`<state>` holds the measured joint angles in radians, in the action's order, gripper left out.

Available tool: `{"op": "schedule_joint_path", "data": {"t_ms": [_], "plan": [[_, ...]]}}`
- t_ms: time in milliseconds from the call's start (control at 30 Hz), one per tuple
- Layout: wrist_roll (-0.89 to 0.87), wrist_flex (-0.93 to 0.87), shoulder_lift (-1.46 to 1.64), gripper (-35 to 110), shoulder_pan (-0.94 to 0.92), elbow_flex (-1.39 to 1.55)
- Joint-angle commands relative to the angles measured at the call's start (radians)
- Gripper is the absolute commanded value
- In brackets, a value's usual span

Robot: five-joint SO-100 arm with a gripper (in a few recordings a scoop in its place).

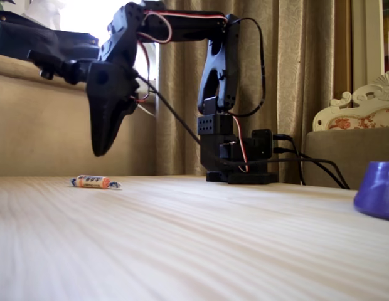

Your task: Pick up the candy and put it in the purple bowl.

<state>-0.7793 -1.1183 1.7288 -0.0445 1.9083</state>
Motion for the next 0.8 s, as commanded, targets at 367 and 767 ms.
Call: {"op": "schedule_joint_path", "data": {"t_ms": [367,767], "plan": [[-0.018,0.04,-0.054,13,0.003,-0.109],[-0.026,0.06,-0.147,13,-0.005,-0.164]]}}
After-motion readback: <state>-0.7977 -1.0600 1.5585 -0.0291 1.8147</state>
